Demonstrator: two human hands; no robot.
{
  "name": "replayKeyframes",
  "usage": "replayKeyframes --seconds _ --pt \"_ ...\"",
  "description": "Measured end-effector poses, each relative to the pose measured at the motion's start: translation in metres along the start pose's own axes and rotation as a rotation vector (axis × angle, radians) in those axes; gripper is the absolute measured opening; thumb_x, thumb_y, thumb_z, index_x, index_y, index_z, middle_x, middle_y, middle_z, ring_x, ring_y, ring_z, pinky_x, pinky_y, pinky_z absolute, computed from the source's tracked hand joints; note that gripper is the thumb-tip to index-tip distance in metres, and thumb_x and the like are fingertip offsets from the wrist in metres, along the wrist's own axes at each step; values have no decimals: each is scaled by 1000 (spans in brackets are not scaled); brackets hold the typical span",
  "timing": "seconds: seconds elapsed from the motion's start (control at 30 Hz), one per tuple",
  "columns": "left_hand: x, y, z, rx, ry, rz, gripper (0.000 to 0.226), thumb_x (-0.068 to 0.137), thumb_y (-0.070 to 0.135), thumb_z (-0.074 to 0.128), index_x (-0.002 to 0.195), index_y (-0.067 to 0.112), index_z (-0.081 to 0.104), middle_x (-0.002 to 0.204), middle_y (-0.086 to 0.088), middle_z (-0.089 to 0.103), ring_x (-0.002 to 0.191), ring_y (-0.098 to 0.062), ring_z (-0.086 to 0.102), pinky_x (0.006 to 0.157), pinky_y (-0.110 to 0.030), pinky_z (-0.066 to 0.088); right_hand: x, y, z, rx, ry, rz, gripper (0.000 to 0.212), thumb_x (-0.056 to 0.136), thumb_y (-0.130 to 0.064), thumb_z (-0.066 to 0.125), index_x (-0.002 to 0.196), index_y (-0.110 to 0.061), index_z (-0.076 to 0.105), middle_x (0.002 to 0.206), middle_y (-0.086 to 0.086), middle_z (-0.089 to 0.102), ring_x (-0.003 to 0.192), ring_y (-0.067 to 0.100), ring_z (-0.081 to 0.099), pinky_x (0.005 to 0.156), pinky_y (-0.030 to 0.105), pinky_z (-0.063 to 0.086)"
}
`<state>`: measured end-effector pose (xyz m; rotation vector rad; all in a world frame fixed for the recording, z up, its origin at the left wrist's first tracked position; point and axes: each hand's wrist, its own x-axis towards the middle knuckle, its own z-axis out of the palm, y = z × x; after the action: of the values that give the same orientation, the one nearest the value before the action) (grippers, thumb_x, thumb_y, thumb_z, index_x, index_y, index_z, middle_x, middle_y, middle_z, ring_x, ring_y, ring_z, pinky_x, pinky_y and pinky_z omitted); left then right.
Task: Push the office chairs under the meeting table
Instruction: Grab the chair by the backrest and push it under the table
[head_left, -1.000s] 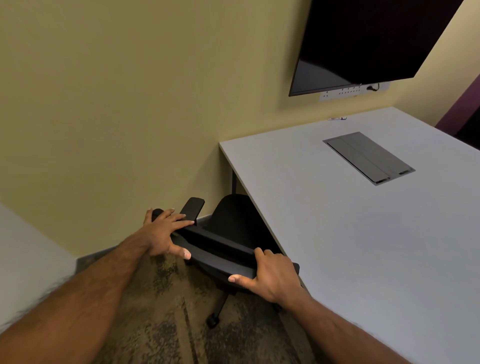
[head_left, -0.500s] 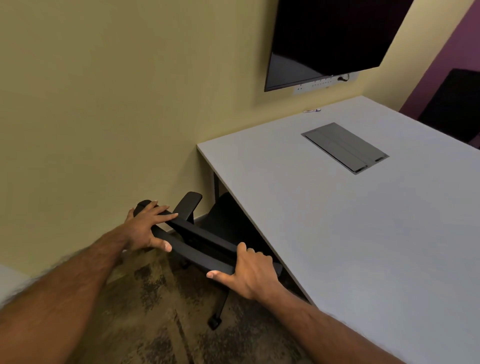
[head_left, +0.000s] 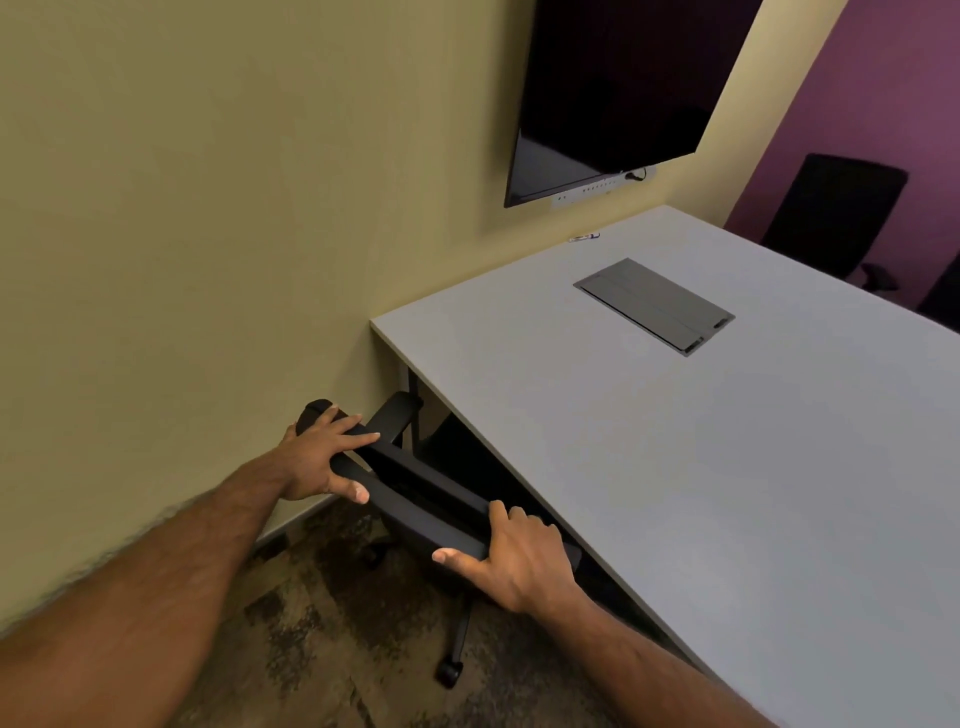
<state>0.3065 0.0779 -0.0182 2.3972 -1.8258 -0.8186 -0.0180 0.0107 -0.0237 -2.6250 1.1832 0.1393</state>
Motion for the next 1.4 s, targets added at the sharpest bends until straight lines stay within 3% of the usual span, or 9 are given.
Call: replayKeyframes --seconds 0.37,0.67,0.73,0.87,1.03,1.2,1.4 --pt "36 -13 -18 -55 -22 72 100 78 67 70 157 39 16 168 7 -9 151 -18 -24 117 -68 -1 29 -15 -1 47 110 108 118 59 -107 18 132 -21 52 109 -2 64 95 18 61 83 38 53" --pt "66 -3 -40 -10 -90 51 99 85 65 64 159 34 7 167 3 -16 151 -21 -22 120 -64 -2 55 -14 -12 97 90 130 105 62 -105 23 119 -23 55 106 -2 65 91 18 60 82 38 55" --pt "75 1 -38 27 -121 8 109 80 76 60 159 34 -1 165 2 -23 149 -24 -28 120 -64 -5 59 -12 -13 100 95 129 104 62 -105 24 120 -24 54 107 -2 64 91 18 60 82 38 55" --pt "86 12 -30 63 -86 -63 138 48 104 43 158 37 -8 163 2 -28 145 -29 -36 116 -64 -12 68 -5 -12 102 110 143 105 61 -105 22 119 -24 54 107 -2 64 91 18 59 80 37 53" --pt "98 4 -34 121 -25 -99 133 51 102 48 157 41 -7 164 2 -27 145 -30 -36 116 -68 -11 79 -15 -10 131 95 157 101 66 -101 26 122 -23 53 112 0 62 96 20 59 85 40 53" --pt "114 -9 -43 156 -19 -73 150 29 111 31 157 43 -6 164 1 -27 147 -31 -33 117 -69 -7 89 -27 -12 105 57 187 99 71 -97 29 125 -17 51 116 5 61 102 24 59 88 44 53" --pt "137 -21 -56 152 -7 -16 150 28 112 31 157 43 -4 165 2 -25 148 -29 -31 117 -68 -7 107 -39 -15 115 59 237 99 72 -96 30 125 -15 51 118 7 62 104 27 60 90 46 53"
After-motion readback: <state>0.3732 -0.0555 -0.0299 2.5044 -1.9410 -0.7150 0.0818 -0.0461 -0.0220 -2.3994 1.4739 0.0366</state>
